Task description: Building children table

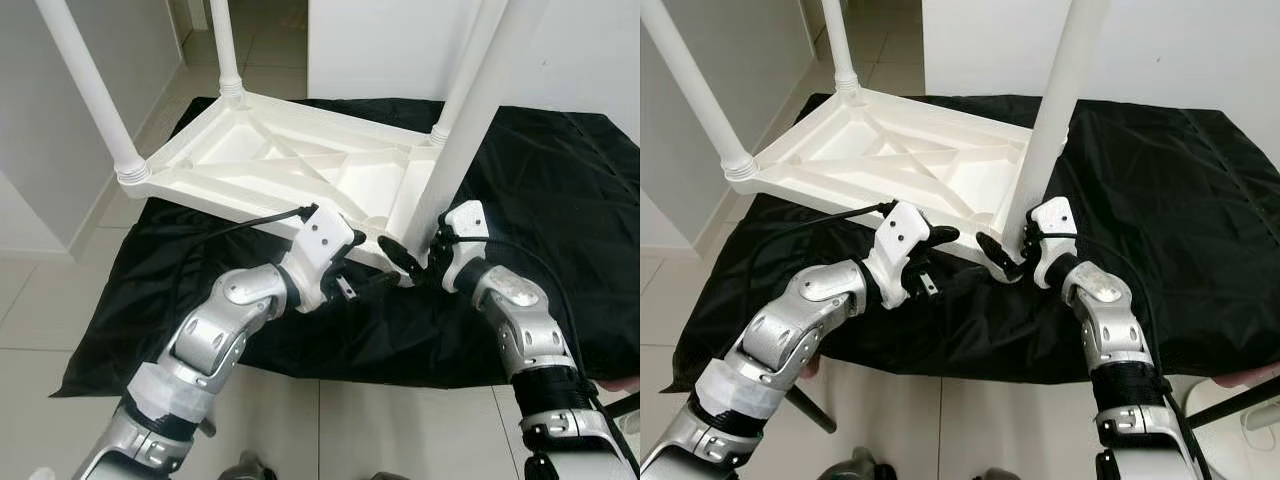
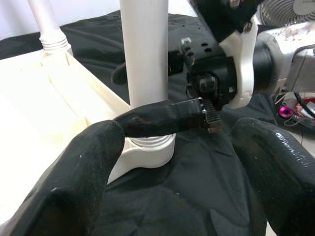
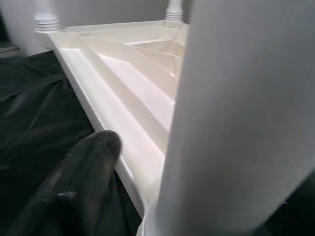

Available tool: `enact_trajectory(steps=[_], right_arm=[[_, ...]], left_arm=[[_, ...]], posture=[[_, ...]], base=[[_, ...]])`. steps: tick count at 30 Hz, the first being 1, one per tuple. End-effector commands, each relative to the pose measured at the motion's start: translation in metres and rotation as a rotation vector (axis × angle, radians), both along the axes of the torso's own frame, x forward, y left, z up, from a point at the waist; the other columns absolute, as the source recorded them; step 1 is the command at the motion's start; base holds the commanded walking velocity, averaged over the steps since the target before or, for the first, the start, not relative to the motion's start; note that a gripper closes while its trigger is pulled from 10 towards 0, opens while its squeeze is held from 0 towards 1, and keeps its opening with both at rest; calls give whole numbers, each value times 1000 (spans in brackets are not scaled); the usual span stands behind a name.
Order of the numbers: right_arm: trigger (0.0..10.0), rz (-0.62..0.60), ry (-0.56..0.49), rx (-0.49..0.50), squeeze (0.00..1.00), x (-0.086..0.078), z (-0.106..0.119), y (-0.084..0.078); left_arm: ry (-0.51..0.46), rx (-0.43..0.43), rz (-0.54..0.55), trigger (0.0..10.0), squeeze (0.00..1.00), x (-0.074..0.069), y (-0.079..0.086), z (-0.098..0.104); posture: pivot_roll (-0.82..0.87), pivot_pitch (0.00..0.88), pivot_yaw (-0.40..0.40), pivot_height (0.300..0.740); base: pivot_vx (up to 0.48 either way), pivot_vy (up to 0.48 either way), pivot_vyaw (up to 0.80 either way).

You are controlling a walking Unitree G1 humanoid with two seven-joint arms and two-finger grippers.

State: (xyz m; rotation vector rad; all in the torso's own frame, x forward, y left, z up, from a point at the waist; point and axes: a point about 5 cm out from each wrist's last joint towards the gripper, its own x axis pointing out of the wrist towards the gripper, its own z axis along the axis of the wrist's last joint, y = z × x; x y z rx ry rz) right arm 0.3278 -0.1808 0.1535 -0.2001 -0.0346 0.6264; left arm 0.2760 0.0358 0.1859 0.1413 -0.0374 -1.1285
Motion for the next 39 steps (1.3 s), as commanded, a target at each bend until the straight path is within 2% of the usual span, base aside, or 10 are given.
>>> enact_trajectory(steps=[1,6,7,13,14,19,24,27,38,39], right_arm=[[2353,33,39,-55,0,8,-7,-3],[2353,49,42,-66,0,10,-8,-5],[0,46,61,-68,0,10,-13,-6],[0,42,116,-42,0,9,-25,-12],[10000,31,111,-31,0,9,-24,-12],[10000,-12,93,33,0,10,-20,-13],[10000,-163,75,54,0,12,-18,-13],[10000,-340,64,92,0,9,-19,-3],[10000,-562,60,183,0,-2,-23,16],[10000,-735,49,200,0,-12,-25,27]], left_arm=[[-3,13,5,10000,0,3,2,0],[-3,13,4,10000,0,3,2,1],[-4,14,4,10000,0,3,2,1],[-13,8,8,10000,0,6,2,3],[-14,9,8,10000,0,6,2,3],[-13,8,8,10000,0,5,2,3],[-12,10,19,10000,0,6,4,3],[-4,12,32,10000,0,6,6,0],[-1,11,43,10000,0,5,7,-1],[0,10,48,10000,0,6,8,-2]], posture=[[-1,0,43,740],[-1,0,43,740],[-1,0,42,740],[-7,0,40,740],[-7,0,38,740],[-5,0,38,740],[-1,0,31,740],[-3,0,25,740],[-6,0,10,740],[-6,0,8,740]], base=[[0,0,0],[0,0,0],[0,0,0],[0,0,0],[0,0,0],[0,0,0],[0,0,0],[0,0,0],[0,0,0],[0,0,0]])
